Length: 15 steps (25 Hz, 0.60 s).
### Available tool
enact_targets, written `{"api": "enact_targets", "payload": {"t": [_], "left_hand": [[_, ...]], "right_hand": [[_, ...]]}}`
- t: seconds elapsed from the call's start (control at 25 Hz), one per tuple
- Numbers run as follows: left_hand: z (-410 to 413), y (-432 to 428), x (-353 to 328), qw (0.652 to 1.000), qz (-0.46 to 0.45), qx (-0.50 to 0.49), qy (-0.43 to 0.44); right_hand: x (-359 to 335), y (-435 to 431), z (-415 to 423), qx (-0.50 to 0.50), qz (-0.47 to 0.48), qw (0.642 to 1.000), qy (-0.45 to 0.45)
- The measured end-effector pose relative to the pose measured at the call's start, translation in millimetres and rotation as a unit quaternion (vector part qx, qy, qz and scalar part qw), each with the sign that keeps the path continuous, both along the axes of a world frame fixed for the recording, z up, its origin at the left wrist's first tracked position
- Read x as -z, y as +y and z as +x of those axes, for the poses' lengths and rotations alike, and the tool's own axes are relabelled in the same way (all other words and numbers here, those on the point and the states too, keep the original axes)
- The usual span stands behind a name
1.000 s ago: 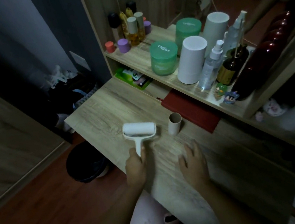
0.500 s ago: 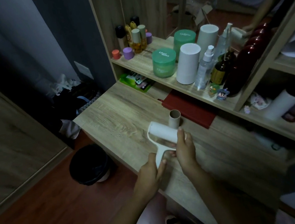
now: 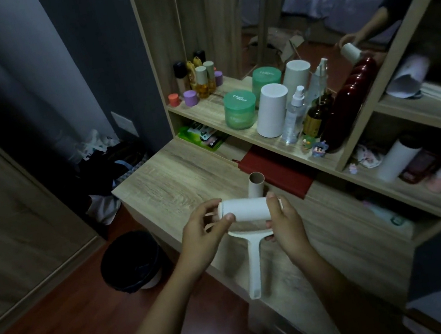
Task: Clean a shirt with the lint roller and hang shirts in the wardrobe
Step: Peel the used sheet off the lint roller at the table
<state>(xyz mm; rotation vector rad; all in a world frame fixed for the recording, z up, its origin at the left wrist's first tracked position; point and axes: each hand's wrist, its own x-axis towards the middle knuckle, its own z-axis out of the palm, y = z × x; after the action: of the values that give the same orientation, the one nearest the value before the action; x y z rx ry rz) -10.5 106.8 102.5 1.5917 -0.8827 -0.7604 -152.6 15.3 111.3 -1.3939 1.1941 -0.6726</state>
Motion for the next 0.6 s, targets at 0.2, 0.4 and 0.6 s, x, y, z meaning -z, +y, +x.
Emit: {"api": "enact_targets", "payload": {"t": [0.2,0.4,0.6], "left_hand": [[-7,10,-17,0.999,-0.013,0.014,0.041],[-10,13,-31,0.996,-0.031,0.046,0.076],[-21,12,-30,0.99,-0.072,-0.014,0.118]], "right_hand": [[-14,3,-7,-0.02,-0.006,1.0,0.015],[-26,4,-8,-0.017,-0.013,1.0,0.015],[-35,6,-9,-0.032,-0.041,0.999,-0.005]]}}
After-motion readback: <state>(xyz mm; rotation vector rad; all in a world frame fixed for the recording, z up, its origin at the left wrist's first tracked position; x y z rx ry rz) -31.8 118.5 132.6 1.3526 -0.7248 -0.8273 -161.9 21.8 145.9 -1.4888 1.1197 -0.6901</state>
